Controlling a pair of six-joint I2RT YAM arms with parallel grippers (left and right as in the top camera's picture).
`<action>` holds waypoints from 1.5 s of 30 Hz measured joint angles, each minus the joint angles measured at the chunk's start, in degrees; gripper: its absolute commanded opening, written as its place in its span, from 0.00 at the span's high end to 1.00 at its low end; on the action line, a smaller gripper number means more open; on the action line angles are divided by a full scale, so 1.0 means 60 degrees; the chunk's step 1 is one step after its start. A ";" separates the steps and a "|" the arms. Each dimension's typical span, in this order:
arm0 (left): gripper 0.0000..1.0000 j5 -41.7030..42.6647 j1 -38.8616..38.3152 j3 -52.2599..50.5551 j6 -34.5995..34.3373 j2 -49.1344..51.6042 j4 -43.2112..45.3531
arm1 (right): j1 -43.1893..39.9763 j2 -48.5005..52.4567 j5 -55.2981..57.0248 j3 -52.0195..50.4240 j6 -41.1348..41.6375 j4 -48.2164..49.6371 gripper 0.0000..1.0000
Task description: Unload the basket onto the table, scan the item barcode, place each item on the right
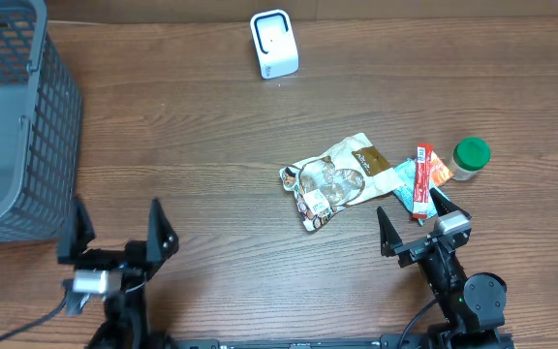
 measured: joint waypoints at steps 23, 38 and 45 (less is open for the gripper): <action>0.00 -0.0725 0.0000 -0.0277 0.0557 -0.0004 -0.6375 | 0.0000 0.0000 -0.0004 0.0000 0.0004 0.0000 0.00; 0.00 -0.0725 0.0000 -0.0277 0.0627 0.0000 -0.6379 | 0.0000 0.0000 -0.0004 0.0000 0.0000 0.0000 0.00; 0.00 -0.0725 0.0000 -0.0280 0.0627 0.0000 -0.6379 | 0.0000 0.0000 -0.0004 0.0000 0.0000 0.0000 0.00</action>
